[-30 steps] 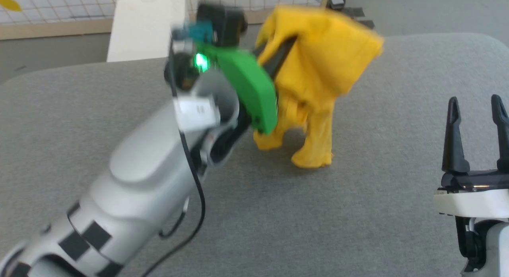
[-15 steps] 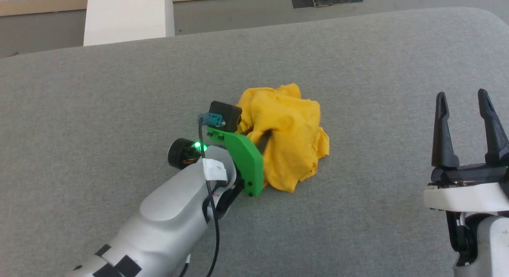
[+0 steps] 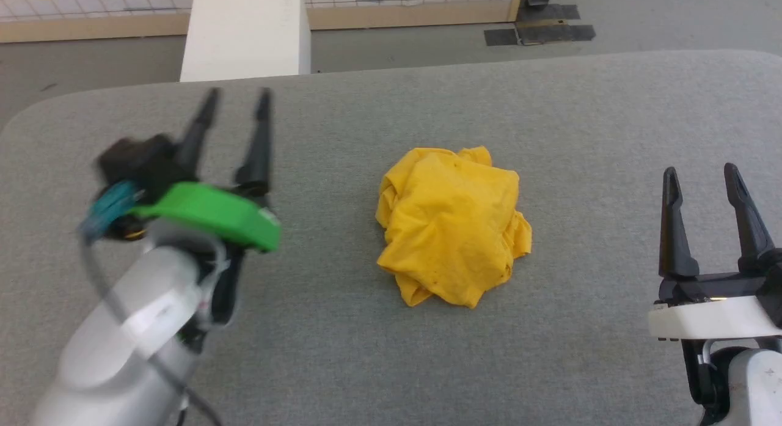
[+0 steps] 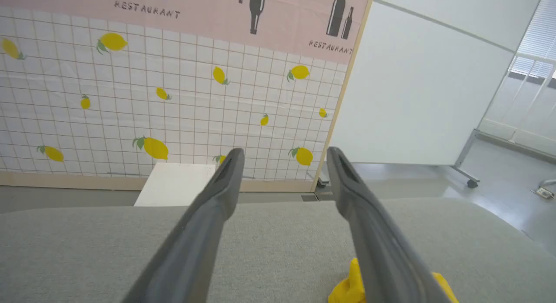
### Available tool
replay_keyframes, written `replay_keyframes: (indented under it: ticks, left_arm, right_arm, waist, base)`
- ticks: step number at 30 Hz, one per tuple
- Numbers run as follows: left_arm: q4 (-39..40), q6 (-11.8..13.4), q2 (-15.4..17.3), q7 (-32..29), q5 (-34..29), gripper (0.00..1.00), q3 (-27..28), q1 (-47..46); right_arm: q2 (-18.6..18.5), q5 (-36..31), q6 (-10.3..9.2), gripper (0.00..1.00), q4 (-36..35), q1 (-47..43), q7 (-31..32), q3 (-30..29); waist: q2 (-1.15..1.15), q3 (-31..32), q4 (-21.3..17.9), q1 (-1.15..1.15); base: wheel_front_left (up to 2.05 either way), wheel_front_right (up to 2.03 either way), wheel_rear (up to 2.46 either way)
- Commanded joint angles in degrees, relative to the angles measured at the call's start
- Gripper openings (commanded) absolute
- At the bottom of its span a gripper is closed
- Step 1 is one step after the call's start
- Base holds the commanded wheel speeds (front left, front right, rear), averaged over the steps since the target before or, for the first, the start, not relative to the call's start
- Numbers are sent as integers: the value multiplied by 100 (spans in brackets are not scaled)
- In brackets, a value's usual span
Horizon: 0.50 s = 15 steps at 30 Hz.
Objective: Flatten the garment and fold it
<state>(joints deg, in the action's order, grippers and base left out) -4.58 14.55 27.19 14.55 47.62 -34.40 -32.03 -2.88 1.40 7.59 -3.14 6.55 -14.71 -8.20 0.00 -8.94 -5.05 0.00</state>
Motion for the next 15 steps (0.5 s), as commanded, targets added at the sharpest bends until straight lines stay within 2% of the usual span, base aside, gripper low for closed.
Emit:
replay_keyframes:
  ticks: [1, 5, 8, 13, 15]
  left_arm:
    - [733, 96, 54, 41, -450, 100, 615, 743]
    - [1577, -44, -216, 43, -975, 100, 1718, 2088]
    - [1820, -220, -479, 43, -1466, 100, 2297, 2890]
    - [1851, -656, -941, 44, -2236, 100, 2898, 3894]
    - [1758, -826, -1187, 44, -2363, 100, 3077, 4105]
  right_arm:
    - [1, -36, -10, 100, 41, -93, -29, 21]
    - [1, -76, -10, 100, 127, -189, -29, 117]
    - [1, -82, -10, 100, 184, -262, -29, 169]
    - [1, -56, -10, 100, 309, -398, -29, 296]
    - [1, -52, -10, 100, 377, -452, -29, 326]
  waist:
    - [0, 27, 95, 0]
    - [0, 68, 144, 0]
    - [0, 115, 155, 0]
    - [0, 207, 152, 0]
    - [0, 247, 167, 0]
  base:
    - [0, 0, 0]
    - [0, 0, 0]
    - [0, 0, 0]
    - [0, 0, 0]
    - [0, 0, 0]
